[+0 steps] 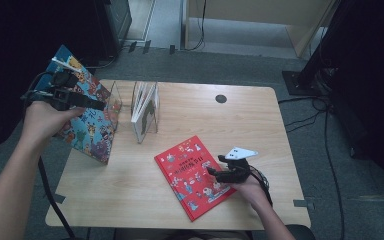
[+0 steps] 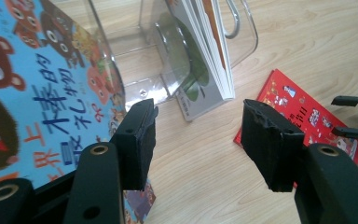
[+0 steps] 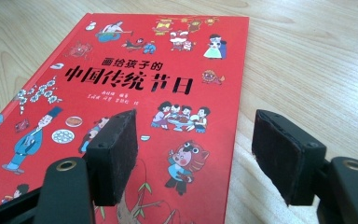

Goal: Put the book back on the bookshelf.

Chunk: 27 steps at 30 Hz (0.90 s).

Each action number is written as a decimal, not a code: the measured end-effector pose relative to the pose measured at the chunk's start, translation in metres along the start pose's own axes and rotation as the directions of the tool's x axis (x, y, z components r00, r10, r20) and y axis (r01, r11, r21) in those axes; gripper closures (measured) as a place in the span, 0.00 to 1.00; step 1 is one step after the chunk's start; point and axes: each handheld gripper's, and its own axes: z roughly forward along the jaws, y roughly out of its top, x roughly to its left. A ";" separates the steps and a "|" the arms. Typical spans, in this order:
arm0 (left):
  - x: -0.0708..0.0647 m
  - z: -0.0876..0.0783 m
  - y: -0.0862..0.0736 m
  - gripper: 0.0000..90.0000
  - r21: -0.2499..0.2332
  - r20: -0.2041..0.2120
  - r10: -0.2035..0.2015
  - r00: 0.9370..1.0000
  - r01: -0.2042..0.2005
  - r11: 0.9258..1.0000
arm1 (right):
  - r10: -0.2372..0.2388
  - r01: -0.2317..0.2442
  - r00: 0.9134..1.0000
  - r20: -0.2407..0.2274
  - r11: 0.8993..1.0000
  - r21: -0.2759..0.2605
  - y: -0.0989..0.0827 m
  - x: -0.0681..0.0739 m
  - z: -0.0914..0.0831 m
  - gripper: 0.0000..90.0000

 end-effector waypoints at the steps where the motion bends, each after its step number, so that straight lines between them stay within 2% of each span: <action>1: -0.001 0.002 -0.001 0.51 -0.002 -0.004 -0.003 1.000 0.003 1.000 | -0.002 0.002 1.000 -0.002 1.000 0.001 0.000 0.000 0.000 0.35; 7: -0.006 0.012 -0.012 0.50 -0.003 0.007 0.004 1.000 -0.004 1.000 | -0.003 0.003 1.000 -0.011 1.000 0.011 -0.001 0.001 -0.002 0.39; 10: -0.007 0.018 -0.017 0.49 0.010 0.029 0.007 1.000 -0.008 1.000 | -0.019 0.020 1.000 -0.021 1.000 0.017 -0.002 0.002 -0.002 0.41; 13: -0.007 0.023 -0.023 0.49 0.000 0.033 0.012 0.999 -0.012 1.000 | -0.051 0.052 0.998 -0.028 0.998 0.021 -0.003 0.003 -0.003 0.42; 25: -0.020 0.056 -0.042 0.49 0.011 0.052 0.069 0.996 -0.070 0.997 | -0.051 0.051 0.998 -0.024 0.999 0.016 -0.007 0.005 -0.008 0.43; 27: -0.022 0.063 -0.045 0.49 0.007 0.070 0.074 0.995 -0.074 0.997 | -0.044 0.044 0.999 -0.021 0.999 0.016 -0.008 0.005 -0.009 0.43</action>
